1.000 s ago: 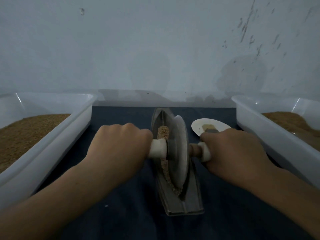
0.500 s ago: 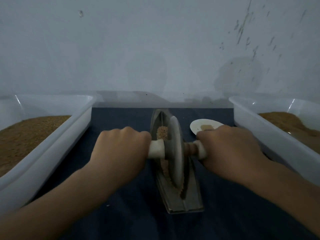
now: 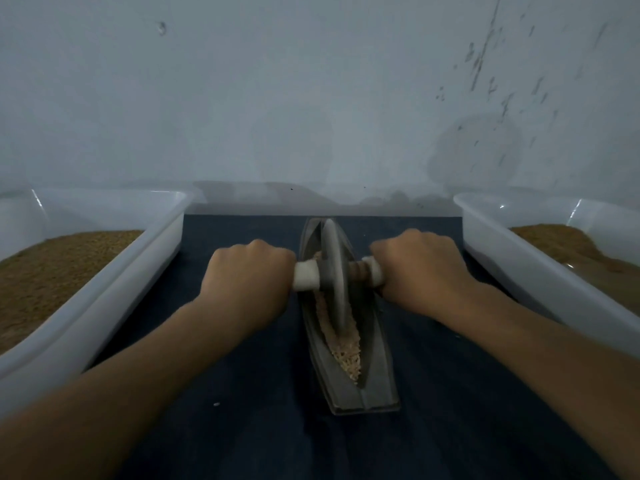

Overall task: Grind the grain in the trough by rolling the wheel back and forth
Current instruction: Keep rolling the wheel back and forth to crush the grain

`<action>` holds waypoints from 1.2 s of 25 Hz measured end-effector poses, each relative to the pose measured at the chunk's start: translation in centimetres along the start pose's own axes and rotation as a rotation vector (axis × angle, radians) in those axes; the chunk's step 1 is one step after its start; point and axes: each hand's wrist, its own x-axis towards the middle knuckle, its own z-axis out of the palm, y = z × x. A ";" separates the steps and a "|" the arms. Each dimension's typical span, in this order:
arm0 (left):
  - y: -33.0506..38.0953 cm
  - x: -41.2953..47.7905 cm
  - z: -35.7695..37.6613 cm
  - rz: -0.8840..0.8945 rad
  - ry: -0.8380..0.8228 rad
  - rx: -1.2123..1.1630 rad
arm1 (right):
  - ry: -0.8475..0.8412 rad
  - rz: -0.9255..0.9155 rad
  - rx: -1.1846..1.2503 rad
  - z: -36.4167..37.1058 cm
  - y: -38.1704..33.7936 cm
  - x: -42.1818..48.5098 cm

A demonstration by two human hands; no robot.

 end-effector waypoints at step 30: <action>-0.5 3.1 0.6 -0.010 -0.138 -0.014 | -0.051 0.039 0.042 1.5 0.5 1.9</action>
